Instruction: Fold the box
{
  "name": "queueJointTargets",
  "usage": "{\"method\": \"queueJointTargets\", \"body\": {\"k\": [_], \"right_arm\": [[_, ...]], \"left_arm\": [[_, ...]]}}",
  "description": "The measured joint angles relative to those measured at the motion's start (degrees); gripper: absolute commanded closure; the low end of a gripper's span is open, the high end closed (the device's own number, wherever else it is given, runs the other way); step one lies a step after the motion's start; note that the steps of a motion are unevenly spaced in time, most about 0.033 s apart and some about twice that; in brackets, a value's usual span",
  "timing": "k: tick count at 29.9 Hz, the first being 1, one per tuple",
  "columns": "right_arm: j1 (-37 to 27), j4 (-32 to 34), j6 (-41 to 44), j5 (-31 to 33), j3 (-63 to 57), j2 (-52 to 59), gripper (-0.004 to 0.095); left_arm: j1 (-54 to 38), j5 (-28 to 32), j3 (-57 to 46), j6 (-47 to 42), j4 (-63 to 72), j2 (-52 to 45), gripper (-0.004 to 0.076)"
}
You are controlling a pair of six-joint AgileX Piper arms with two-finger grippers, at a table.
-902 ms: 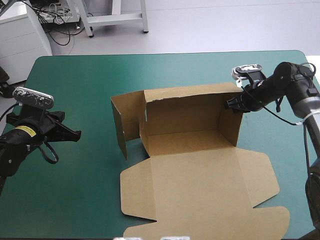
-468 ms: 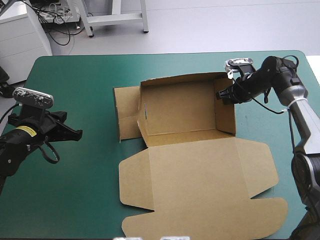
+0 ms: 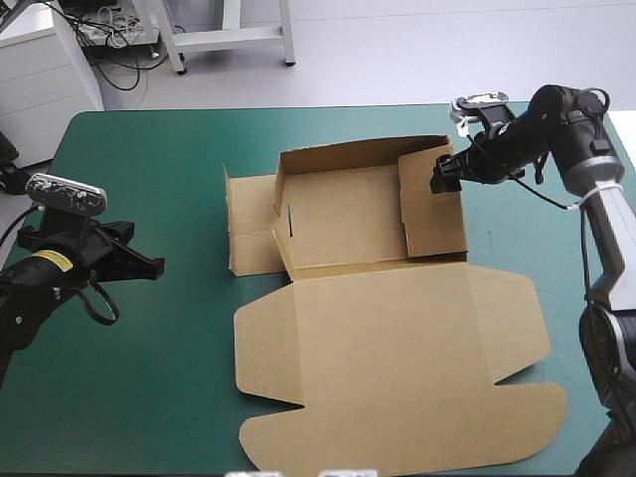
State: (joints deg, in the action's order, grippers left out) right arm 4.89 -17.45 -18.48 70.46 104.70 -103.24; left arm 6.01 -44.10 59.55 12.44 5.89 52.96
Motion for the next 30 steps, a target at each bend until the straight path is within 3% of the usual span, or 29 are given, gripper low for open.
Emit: {"method": "queueJointTargets", "body": {"k": [11,23,30], "right_arm": [[3.4,5.3,1.9,0.8,0.7,2.6,0.0076],[4.6,8.1,6.6,-1.4,7.1,-9.3,0.0076],[4.6,8.2,7.1,-0.1,12.8,-15.3,0.024]], "left_arm": [[0.0,0.0,0.0,0.0,0.0,0.0,0.073],[0.0,0.1,0.0,0.0,0.0,0.0,0.073],[0.0,0.1,0.0,0.0,0.0,0.0,0.0733]]}}
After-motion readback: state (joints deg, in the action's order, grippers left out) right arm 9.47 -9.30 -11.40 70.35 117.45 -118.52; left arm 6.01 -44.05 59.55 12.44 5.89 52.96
